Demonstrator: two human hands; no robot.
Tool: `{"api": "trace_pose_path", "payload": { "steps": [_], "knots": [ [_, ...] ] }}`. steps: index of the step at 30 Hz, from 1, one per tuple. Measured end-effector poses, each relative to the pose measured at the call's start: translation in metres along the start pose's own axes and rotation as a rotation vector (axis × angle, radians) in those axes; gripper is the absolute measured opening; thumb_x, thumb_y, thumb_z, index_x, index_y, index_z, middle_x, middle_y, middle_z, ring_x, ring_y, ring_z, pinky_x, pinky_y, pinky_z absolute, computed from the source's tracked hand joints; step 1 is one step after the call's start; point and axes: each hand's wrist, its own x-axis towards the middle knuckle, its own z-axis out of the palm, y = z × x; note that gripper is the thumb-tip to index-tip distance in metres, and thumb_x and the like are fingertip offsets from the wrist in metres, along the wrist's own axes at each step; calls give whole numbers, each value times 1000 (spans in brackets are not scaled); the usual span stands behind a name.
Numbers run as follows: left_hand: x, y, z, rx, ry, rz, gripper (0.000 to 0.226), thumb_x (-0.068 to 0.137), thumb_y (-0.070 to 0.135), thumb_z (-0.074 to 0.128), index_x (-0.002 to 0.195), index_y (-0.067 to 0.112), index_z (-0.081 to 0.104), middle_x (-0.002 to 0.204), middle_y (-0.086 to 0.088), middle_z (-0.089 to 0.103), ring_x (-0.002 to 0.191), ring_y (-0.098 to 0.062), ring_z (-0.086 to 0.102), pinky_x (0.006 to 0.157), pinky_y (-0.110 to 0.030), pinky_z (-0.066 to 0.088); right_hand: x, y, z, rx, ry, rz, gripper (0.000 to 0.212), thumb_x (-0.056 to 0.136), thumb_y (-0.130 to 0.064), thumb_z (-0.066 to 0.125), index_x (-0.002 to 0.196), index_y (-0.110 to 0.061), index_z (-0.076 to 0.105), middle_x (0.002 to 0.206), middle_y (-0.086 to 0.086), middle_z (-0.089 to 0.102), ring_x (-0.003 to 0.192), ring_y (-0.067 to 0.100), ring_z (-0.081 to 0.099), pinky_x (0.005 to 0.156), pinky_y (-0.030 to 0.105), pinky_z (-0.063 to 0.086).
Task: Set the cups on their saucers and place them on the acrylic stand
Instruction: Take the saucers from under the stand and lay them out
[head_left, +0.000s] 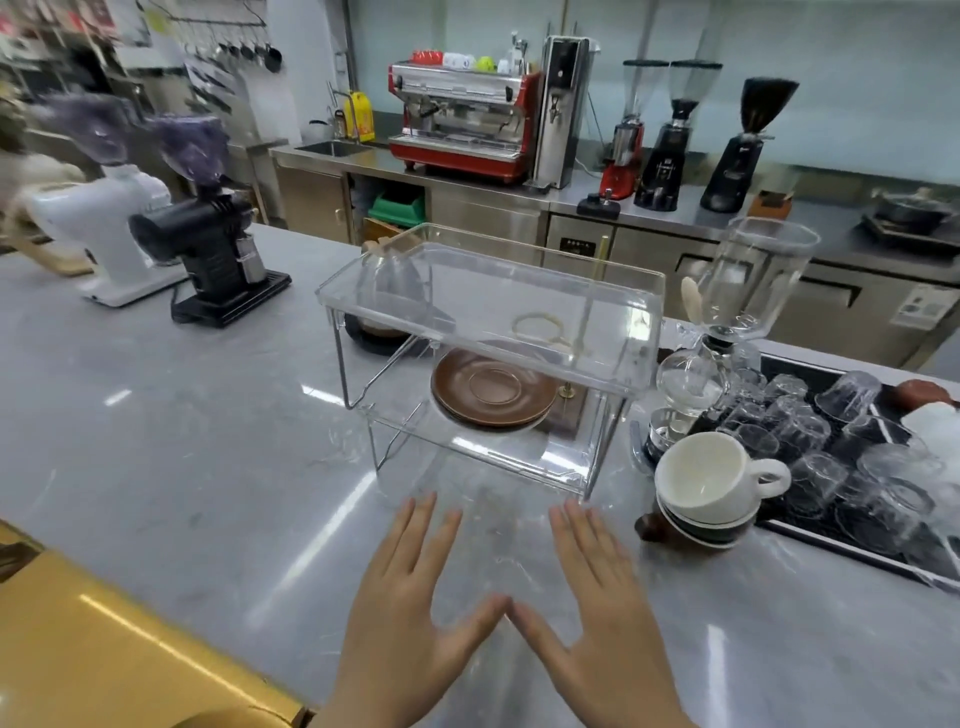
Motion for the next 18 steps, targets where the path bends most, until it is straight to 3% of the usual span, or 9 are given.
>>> {"api": "trace_pose_path", "payload": {
  "steps": [3,7,12,15,18],
  "knots": [
    [5,-9,-16,-13,33,-50,88,77,77,55,148,26,48,162,7,36,152,-17,26,112,-48,44,14,-20,5,35,-26,-30,84,89,-68,46,155,-18,31,164,-3,27,153,15,19,120,33,19],
    [21,-19,-33,-25,66,-87,91,75,80,53,150,29,45,163,11,32,154,-9,18,114,-46,41,35,-37,8,87,-14,-51,82,91,-70,42,158,-33,11,167,-18,6,155,3,1,126,30,13],
    [49,-29,-43,-9,88,-70,96,74,89,44,150,31,43,164,13,27,153,2,8,117,-38,34,64,-47,4,110,19,-50,85,89,-73,40,158,-40,3,167,-19,2,156,5,2,123,31,16],
    [68,-33,-45,-36,88,-71,96,72,86,50,151,33,42,163,12,30,152,-4,19,117,-35,32,80,-46,4,175,16,12,90,87,-73,46,157,-45,-2,164,-26,-7,154,-1,-5,121,24,10],
    [87,-36,-42,-64,62,-66,91,76,80,55,152,32,41,163,11,31,152,-9,24,118,-34,32,94,-44,7,234,18,96,88,92,-56,55,155,-48,-5,160,-34,-15,151,-10,-10,118,18,6]
  ]
}}
